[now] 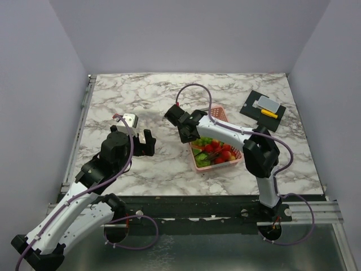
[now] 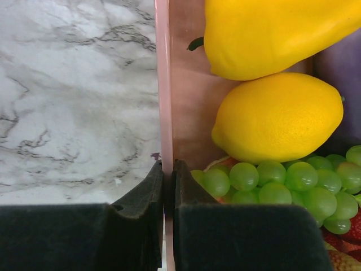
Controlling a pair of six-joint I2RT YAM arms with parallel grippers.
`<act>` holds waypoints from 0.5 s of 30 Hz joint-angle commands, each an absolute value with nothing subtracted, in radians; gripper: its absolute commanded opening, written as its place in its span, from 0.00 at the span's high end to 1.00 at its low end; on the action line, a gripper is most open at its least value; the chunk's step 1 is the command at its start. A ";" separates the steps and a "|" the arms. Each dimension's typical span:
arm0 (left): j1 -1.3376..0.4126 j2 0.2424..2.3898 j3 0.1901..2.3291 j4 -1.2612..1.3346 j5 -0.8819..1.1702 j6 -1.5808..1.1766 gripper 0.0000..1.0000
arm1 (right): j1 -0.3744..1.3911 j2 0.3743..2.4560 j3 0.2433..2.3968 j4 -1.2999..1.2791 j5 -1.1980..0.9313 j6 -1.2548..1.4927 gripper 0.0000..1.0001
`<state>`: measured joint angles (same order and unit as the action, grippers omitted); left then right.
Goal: Place the food in the zip-top bag and seal the zipper
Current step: Move the bin to the center of the board.
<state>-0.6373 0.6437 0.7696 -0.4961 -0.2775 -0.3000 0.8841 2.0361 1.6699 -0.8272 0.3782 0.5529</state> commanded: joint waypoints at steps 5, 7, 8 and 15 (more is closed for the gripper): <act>-0.638 0.643 0.761 -0.480 -0.265 -0.319 0.01 | 0.824 1.940 1.559 -0.825 0.441 0.576 0.99; -0.639 0.650 0.762 -0.480 -0.266 -0.318 0.01 | 0.809 1.924 1.542 -0.816 0.441 0.560 0.99; -0.639 0.654 0.763 -0.480 -0.267 -0.319 0.01 | 0.801 1.918 1.534 -0.815 0.445 0.555 0.99; -0.638 0.682 0.767 -0.480 -0.278 -0.318 0.01 | 0.767 1.881 1.491 -0.780 0.412 0.527 0.98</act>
<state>-0.6373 0.6685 0.7696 -0.4957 -0.2779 -0.3107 0.7761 1.9221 1.5085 -0.8036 0.4030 0.5495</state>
